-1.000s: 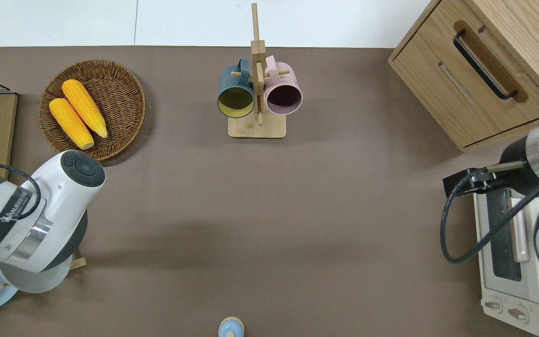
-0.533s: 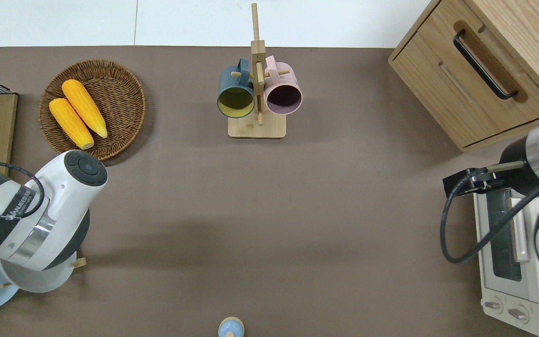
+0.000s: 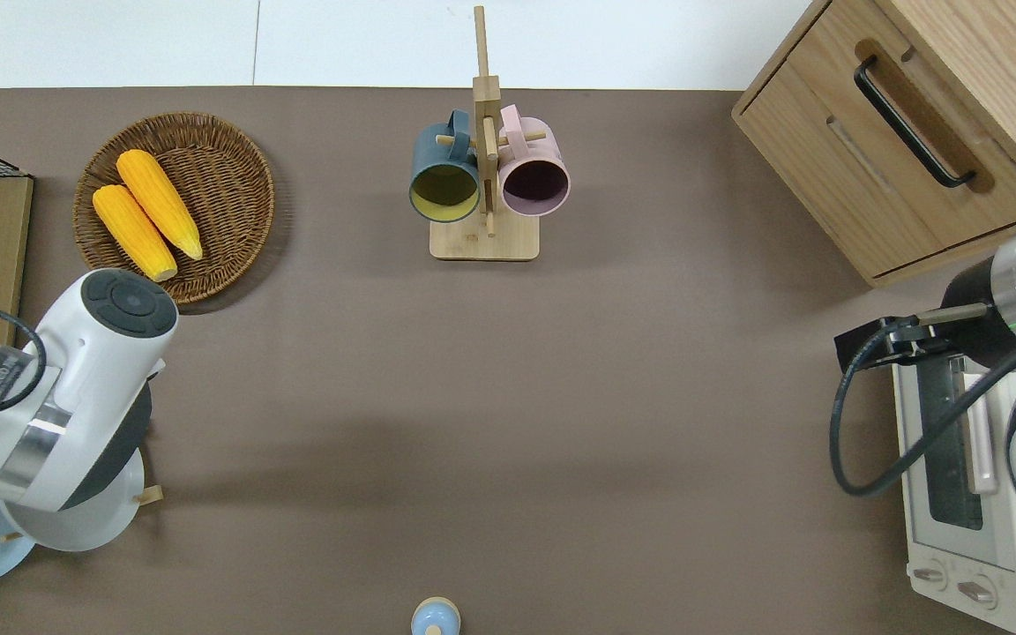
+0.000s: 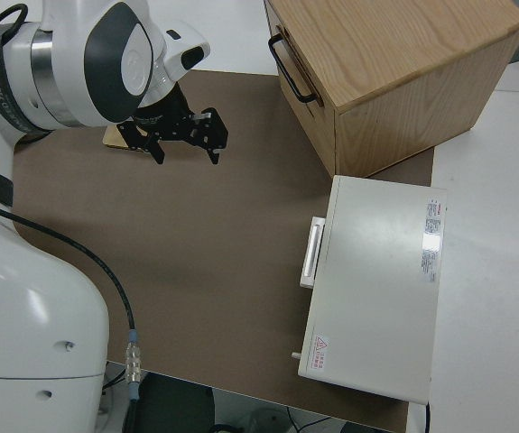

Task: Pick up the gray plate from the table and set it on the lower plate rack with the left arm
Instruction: 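Lower the gray plate upright into the rack's lower slot, then open the left gripper and withdraw it away from the rack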

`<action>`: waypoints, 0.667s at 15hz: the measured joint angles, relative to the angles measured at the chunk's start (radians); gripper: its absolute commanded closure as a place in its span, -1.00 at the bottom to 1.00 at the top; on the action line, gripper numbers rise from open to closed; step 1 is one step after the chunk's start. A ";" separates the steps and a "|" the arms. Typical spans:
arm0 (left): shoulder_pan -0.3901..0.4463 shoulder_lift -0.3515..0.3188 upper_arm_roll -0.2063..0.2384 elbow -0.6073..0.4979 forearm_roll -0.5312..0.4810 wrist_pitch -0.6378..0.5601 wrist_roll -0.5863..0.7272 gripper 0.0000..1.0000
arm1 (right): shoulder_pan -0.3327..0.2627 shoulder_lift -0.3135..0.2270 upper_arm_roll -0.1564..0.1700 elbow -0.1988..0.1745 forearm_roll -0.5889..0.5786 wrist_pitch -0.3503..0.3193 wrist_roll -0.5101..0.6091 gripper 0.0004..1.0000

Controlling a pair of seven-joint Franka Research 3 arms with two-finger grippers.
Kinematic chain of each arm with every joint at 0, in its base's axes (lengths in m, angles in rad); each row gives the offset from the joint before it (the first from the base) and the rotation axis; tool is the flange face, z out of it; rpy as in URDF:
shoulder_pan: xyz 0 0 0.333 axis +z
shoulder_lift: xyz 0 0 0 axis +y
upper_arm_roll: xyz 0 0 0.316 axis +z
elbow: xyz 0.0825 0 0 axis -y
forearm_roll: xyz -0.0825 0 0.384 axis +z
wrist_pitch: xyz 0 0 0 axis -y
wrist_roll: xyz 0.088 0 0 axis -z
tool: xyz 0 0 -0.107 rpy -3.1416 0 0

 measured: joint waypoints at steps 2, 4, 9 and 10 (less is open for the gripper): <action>0.001 -0.006 0.006 0.054 -0.103 -0.004 0.030 -0.99 | 0.000 0.000 0.000 0.000 0.000 0.000 0.000 -0.97; 0.007 -0.009 0.012 0.100 -0.215 -0.005 0.041 -0.99 | 0.000 0.000 0.000 0.000 0.000 0.000 0.000 -0.97; 0.030 -0.012 0.041 0.239 -0.479 -0.005 0.132 -1.00 | 0.000 0.000 0.000 0.000 0.000 0.000 0.000 -0.97; 0.030 -0.012 0.045 0.254 -0.508 -0.005 0.141 -1.00 | 0.000 0.000 0.000 0.000 0.000 0.000 0.000 -0.97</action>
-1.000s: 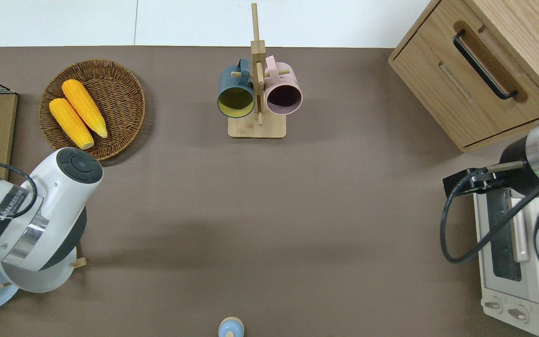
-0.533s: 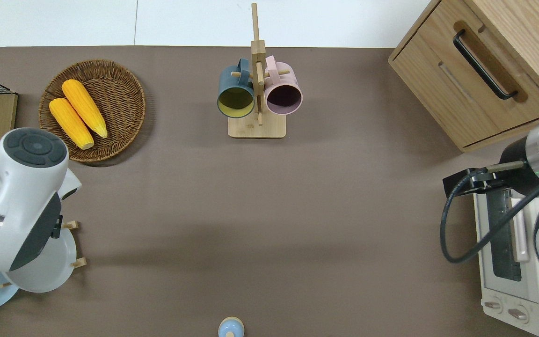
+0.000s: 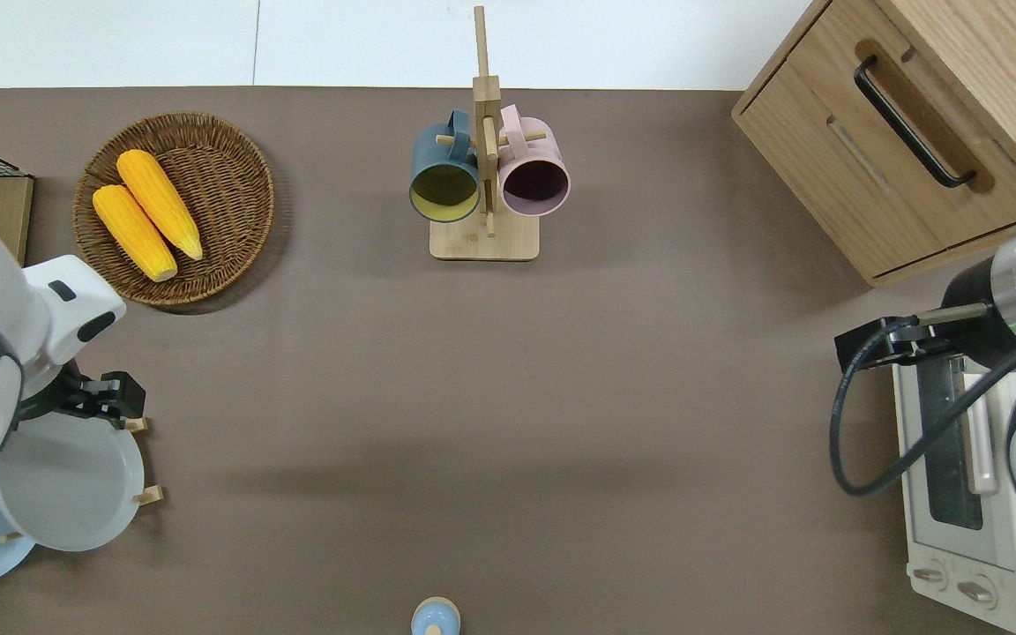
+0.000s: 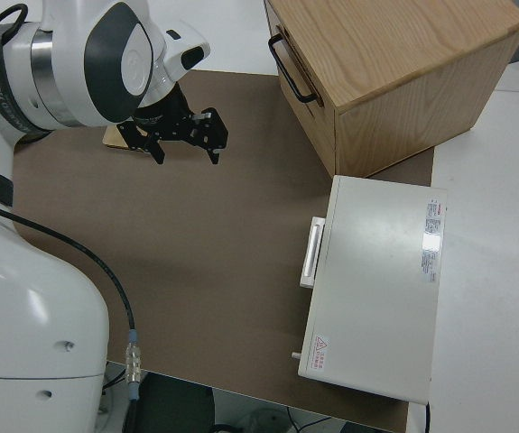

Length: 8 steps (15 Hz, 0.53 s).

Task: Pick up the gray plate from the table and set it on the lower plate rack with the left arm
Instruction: 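Open the left gripper and withdraw it away from the rack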

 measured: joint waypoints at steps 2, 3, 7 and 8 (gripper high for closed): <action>0.000 0.001 0.000 0.027 -0.043 0.001 0.008 -1.00 | 0.000 0.000 0.000 0.000 0.000 0.000 0.000 -0.97; 0.000 0.001 -0.002 0.041 -0.057 0.002 0.019 -1.00 | 0.000 0.000 0.000 0.000 0.000 0.000 0.000 -0.97; 0.000 0.005 -0.003 0.100 -0.099 0.020 0.086 -1.00 | 0.000 0.000 0.000 0.000 0.000 0.000 0.000 -0.97; 0.000 0.005 -0.003 0.104 -0.099 0.021 0.089 -1.00 | 0.000 0.000 0.000 0.000 0.000 0.000 0.000 -0.97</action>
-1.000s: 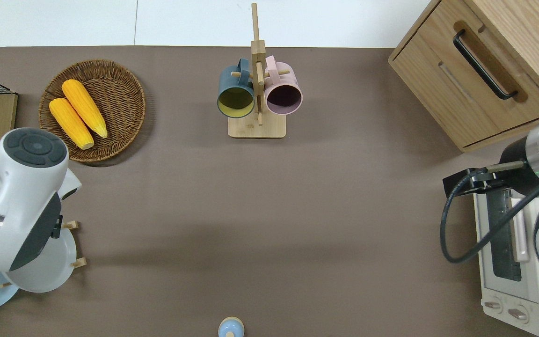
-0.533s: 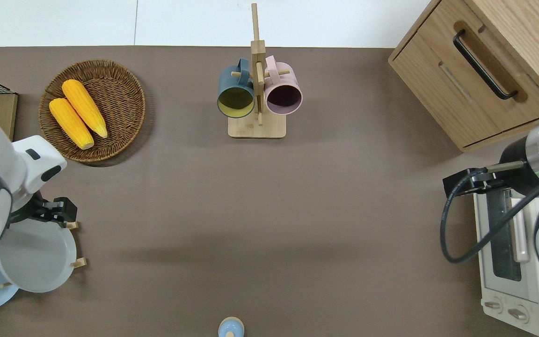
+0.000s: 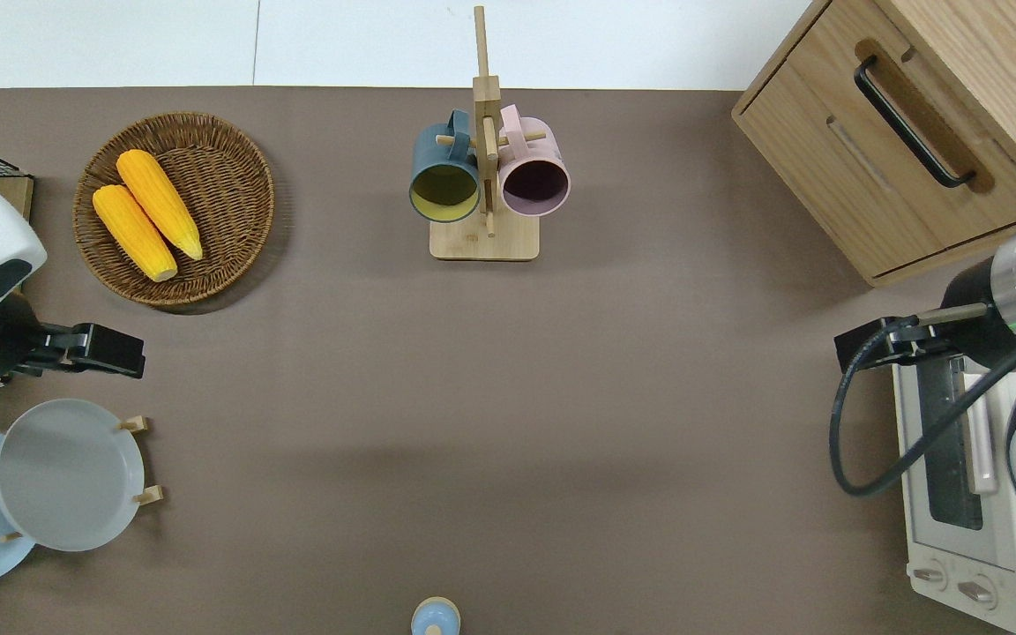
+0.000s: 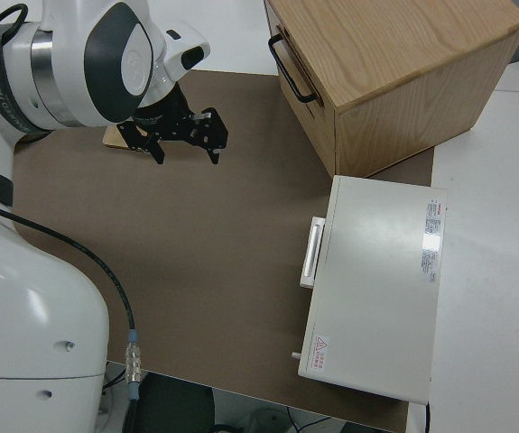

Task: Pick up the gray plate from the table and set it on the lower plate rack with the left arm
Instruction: 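Open the left gripper and withdraw it away from the rack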

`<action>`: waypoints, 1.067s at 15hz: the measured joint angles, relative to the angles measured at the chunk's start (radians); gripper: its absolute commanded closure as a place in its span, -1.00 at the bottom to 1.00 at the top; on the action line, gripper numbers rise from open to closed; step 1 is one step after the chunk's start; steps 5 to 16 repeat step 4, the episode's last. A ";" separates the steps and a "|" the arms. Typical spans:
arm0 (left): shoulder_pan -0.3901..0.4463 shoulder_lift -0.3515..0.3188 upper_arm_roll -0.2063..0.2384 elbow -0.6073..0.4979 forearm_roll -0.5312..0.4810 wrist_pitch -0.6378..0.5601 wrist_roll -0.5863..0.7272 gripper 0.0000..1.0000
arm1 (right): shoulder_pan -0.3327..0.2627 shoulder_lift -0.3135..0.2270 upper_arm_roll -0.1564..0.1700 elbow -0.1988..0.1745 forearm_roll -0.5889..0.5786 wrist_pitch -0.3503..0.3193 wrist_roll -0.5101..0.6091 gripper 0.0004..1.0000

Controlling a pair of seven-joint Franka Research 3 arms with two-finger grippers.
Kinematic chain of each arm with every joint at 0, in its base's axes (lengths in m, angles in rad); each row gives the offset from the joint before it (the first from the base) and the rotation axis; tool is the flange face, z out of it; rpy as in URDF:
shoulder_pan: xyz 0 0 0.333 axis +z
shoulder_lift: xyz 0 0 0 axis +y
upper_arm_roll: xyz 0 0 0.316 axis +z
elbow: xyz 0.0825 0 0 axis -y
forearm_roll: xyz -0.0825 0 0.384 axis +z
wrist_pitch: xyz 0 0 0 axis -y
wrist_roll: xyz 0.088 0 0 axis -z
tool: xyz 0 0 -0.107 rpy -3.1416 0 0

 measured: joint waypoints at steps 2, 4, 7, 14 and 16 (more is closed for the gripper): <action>0.000 0.002 0.000 0.006 -0.001 0.000 0.003 -1.00 | 0.000 0.000 0.000 0.000 0.000 0.000 0.000 -0.97; 0.000 0.003 0.000 0.011 -0.002 0.002 0.004 -1.00 | 0.000 0.000 0.000 0.000 0.000 0.000 0.000 -0.97; 0.000 0.003 0.000 0.011 -0.002 0.002 0.004 -1.00 | 0.000 0.000 0.000 0.000 0.000 0.000 0.000 -0.97; 0.000 0.003 0.000 0.011 -0.002 0.002 0.004 -1.00 | 0.000 0.000 0.000 0.000 0.000 0.000 0.000 -0.97; 0.000 0.003 0.000 0.011 -0.002 0.002 0.004 -1.00 | 0.000 0.000 0.000 0.000 0.000 0.000 0.000 -0.97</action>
